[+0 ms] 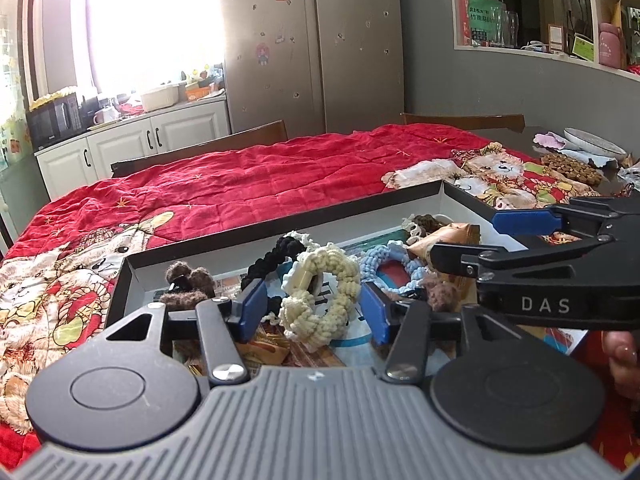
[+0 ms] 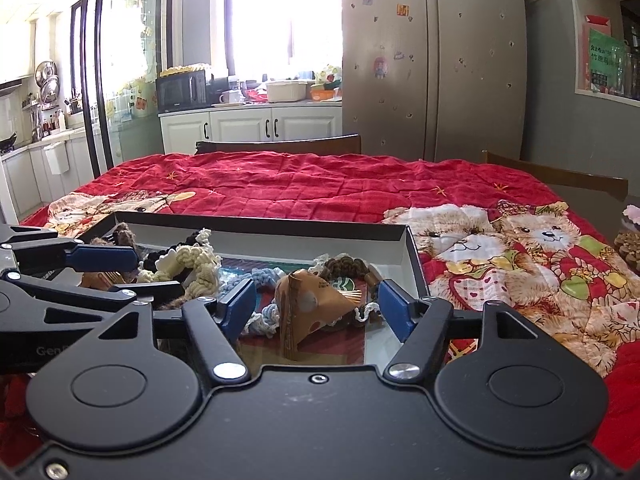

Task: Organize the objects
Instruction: 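Withdraw both grippers from the box back toward the quilt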

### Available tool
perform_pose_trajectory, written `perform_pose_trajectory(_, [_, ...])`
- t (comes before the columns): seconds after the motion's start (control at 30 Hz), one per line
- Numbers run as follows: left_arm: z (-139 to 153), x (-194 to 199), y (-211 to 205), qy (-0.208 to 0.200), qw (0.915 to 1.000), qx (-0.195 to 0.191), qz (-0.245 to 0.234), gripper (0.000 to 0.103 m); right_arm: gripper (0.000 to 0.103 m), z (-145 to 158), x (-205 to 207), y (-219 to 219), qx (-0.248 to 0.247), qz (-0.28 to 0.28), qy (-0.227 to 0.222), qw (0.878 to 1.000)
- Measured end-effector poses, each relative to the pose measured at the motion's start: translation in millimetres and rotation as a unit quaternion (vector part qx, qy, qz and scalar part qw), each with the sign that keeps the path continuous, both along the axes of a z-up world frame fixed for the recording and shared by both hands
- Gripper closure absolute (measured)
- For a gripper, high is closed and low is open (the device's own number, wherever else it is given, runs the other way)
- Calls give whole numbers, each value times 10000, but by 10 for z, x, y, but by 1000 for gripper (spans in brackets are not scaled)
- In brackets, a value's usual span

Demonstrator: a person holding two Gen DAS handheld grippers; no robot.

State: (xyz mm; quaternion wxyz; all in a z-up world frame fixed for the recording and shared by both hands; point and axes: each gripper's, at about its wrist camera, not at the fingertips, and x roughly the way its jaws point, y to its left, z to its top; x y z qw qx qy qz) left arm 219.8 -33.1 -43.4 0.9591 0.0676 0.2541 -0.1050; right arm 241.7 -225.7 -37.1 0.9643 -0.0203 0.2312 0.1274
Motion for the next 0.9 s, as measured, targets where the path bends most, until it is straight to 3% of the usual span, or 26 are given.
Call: perform_pose_trajectory(0.9, [288,-222,75,-275,9995,-119,22,31,30,280,-184,-117,168,-136,-304,9993])
